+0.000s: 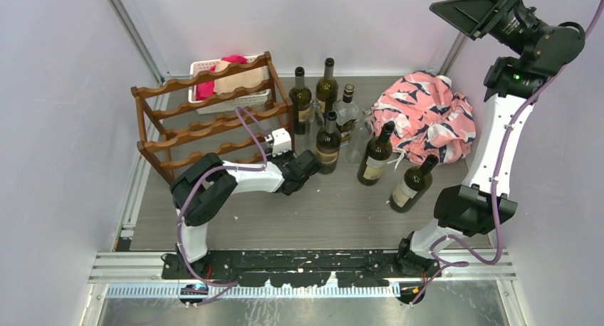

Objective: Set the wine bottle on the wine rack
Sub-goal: Adjust the wine bottle in the wine rack.

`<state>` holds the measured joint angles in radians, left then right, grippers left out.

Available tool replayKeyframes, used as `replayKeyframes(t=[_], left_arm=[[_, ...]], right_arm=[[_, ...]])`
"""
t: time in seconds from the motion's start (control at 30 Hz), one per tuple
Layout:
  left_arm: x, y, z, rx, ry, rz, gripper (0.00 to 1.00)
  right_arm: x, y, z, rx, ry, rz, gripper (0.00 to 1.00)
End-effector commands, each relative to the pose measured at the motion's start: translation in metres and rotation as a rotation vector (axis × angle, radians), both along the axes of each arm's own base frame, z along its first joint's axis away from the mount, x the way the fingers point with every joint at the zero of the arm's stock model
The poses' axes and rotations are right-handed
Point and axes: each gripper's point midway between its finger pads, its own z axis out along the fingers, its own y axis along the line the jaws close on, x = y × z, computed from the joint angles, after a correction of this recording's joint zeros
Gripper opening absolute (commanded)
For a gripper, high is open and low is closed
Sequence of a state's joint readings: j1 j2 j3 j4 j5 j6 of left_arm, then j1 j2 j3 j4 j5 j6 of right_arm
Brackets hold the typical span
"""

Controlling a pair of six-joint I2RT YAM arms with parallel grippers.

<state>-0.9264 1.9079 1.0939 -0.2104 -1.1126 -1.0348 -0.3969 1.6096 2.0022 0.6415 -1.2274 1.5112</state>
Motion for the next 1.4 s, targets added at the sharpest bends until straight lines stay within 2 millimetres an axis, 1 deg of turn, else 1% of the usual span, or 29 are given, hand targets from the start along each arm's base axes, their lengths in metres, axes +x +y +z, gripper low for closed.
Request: replayKeyframes(t=[0.0,0.27,0.47,0.7,0.97,1.1,1.27,1.37], left_arm=[[0.013,0.004,0.011,0.021,-0.068,0.041,0.00],[0.014,0.004,0.003,0.081,-0.051,0.034,0.00],[0.013,-0.001,-0.003,0.121,-0.043,-0.003,0.00],[0.009,-0.009,-0.008,0.145,-0.046,-0.042,0.00],[0.005,-0.006,-0.011,0.135,-0.064,-0.072,0.00],[0.005,-0.008,-0.015,0.131,-0.068,-0.095,0.00],[0.006,-0.015,-0.018,0.162,-0.077,-0.139,0.00],[0.004,-0.015,-0.020,0.174,-0.073,-0.148,0.00]], right_arm=[[-0.011,0.003,0.011,-0.014,-0.059,-0.017,1.00],[-0.010,0.003,0.010,-0.014,-0.057,-0.016,1.00],[-0.010,0.003,0.010,-0.013,-0.059,-0.018,1.00],[-0.009,0.002,0.009,-0.013,-0.055,-0.019,1.00],[-0.010,0.003,0.010,-0.012,-0.056,-0.019,1.00],[-0.011,0.003,0.010,-0.014,-0.058,-0.018,1.00],[-0.011,0.003,0.010,-0.014,-0.057,-0.018,1.00],[-0.011,0.003,0.010,-0.015,-0.057,-0.017,1.00]])
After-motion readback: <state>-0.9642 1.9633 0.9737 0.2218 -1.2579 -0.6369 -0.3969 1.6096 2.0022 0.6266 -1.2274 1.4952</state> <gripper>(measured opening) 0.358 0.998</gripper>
